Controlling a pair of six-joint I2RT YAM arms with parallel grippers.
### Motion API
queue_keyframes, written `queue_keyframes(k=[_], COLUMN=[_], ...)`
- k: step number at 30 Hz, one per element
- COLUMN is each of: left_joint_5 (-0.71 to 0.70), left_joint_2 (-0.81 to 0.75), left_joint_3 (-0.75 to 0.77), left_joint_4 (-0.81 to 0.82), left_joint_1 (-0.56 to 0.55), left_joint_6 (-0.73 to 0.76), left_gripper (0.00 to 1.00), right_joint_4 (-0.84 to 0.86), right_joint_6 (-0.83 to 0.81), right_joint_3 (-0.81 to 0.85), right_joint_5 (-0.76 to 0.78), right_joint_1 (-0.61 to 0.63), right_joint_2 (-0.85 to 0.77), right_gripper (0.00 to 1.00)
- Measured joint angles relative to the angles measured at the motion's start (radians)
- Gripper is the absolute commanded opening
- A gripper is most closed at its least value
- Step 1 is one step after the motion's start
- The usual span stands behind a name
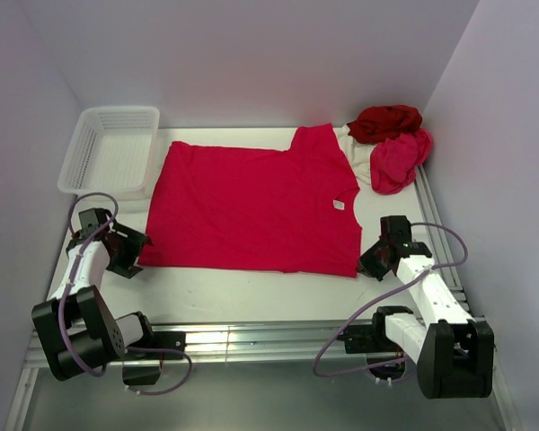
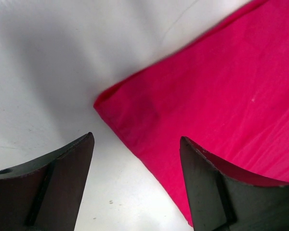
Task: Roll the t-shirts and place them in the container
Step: Fold the tshirt
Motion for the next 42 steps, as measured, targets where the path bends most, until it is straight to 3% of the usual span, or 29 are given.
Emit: queue_keyframes(k=[5, 10, 11, 15, 18, 20, 26, 33, 42], left_joint_5=[-0.024, -0.044, -0.047, -0.074, -0.084, -0.086, -0.100, -0.109, -0.107], left_joint_2=[0.012, 0.047, 0.047, 0.051, 0.073, 0.088, 0.073, -0.059, -0.053], left_joint_3=[-0.037, -0.060, -0.060, -0.060, -0.060, -0.059, -0.069, -0.082, 0.029], left_joint_4=[0.032, 0.056, 0.057, 0.069, 0.089, 0.111, 0.128, 0.061, -0.002], left_joint_1=[0.000, 0.000, 0.000, 0.000, 0.000, 0.000, 0.000, -0.005, -0.005], left_joint_6=[-0.027, -0.038, -0.042, -0.053, -0.061, -0.064, -0.071, -0.105, -0.124], left_gripper=[0.60, 0.57, 0.51, 0.42, 0.24, 0.00, 0.00, 0.00, 0.00], right_joint_4=[-0.002, -0.002, -0.002, -0.003, -0.009, -0.012, -0.036, -0.065, -0.085], right_joint_6=[-0.002, -0.007, -0.008, -0.010, -0.015, -0.017, -0.020, -0.020, -0.029], right_joint_3=[0.001, 0.005, 0.008, 0.017, 0.033, 0.043, 0.068, 0.074, 0.152], right_joint_5=[0.000, -0.002, -0.003, -0.004, -0.003, 0.000, 0.010, 0.010, -0.007], right_joint_1=[-0.020, -0.022, -0.022, -0.022, -0.022, -0.022, -0.026, -0.032, -0.033], right_joint_2=[0.009, 0.023, 0.026, 0.035, 0.039, 0.039, 0.035, 0.002, 0.053], right_gripper=[0.00, 0.00, 0.00, 0.00, 0.00, 0.00, 0.00, 0.00, 0.00])
